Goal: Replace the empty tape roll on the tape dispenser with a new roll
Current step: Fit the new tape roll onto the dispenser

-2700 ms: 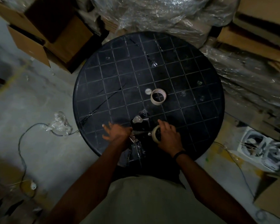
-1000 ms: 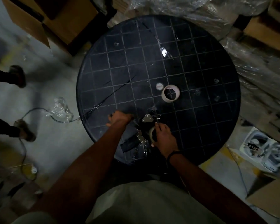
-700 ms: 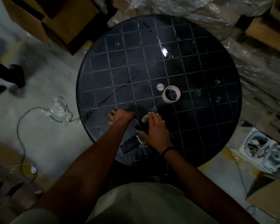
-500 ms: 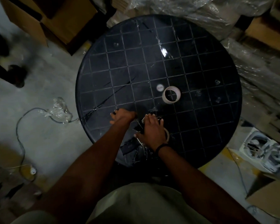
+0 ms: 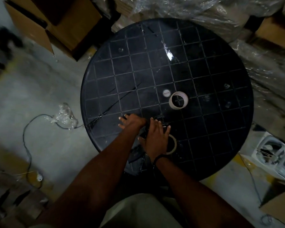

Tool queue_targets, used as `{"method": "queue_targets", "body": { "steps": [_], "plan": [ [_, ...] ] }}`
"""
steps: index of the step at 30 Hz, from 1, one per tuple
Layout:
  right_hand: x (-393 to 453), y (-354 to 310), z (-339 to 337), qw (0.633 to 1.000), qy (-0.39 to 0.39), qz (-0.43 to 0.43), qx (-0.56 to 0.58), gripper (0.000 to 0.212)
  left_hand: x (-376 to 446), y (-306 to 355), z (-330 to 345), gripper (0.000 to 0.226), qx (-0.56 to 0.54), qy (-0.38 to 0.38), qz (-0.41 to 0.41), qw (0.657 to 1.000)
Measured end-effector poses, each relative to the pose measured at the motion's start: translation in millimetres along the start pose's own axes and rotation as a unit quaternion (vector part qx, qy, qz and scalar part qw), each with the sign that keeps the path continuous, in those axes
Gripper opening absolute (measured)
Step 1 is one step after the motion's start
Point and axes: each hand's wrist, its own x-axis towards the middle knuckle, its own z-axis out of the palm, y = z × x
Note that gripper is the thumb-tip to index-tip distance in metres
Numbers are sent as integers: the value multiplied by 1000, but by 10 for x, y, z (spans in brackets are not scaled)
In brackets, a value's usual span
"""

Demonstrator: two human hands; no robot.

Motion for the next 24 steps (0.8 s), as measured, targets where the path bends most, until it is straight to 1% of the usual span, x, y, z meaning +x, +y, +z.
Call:
{"method": "queue_targets", "body": {
  "steps": [3,5,8,9,12,16,18,19,21,22,24],
  "plan": [
    [17,-23,58,1000,10,6,4,94,2,19,22,80,1,10,11,1000],
    [30,-29,67,999,33,12,10,87,3,22,20,74,-9,16,21,1000],
    [87,14,42,994,84,30,65,71,-5,10,8,72,-29,8,35,999],
    [122,29,31,992,90,31,81,70,-30,7,2,73,-35,4,38,999],
    [198,18,33,995,60,13,77,71,-85,-10,0,77,-49,6,55,997],
    [191,23,41,996,28,6,82,69,-122,-77,-9,74,-66,12,108,992],
    [148,49,20,996,10,-9,84,73,-138,-138,-8,70,-63,14,146,987],
    [123,65,10,997,3,-18,76,79,-131,-177,-1,74,-57,13,162,985],
    [85,110,-36,998,0,-30,55,91,-113,-260,23,90,-57,13,194,979],
    [72,143,-83,998,4,-38,45,97,-108,-311,54,89,-45,19,221,974],
    [66,238,-203,998,21,-65,12,104,-131,-456,110,66,-1,56,289,956]
  ]
}}
